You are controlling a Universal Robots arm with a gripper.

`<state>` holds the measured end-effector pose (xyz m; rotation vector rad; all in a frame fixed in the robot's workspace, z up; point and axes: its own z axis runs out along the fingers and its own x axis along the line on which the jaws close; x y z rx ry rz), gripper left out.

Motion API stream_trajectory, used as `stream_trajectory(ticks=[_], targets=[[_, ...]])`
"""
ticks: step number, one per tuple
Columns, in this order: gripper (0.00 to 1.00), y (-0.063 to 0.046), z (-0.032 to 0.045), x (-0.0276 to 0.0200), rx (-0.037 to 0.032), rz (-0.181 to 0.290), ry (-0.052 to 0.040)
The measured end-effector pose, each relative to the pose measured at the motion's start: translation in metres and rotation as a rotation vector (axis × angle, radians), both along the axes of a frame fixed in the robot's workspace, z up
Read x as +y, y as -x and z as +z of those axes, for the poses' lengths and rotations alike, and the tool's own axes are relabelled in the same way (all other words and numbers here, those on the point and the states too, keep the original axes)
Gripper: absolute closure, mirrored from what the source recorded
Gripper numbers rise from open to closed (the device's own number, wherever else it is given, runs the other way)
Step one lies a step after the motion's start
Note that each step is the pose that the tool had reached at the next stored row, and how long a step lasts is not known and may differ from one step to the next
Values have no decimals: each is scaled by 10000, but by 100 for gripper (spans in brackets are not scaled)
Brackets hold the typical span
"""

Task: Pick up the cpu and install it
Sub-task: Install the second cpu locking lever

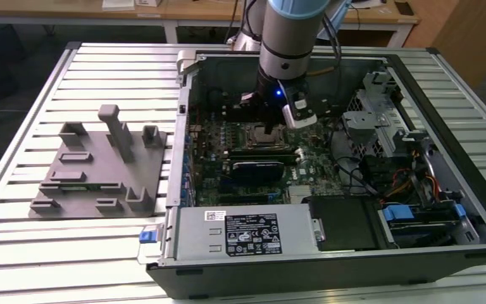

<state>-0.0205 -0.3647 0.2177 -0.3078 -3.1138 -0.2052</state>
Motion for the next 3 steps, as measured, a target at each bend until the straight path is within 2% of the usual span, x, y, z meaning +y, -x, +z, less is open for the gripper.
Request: stream_trajectory(ticks=[3], targets=[[89, -1, 0, 0, 0, 0, 0]])
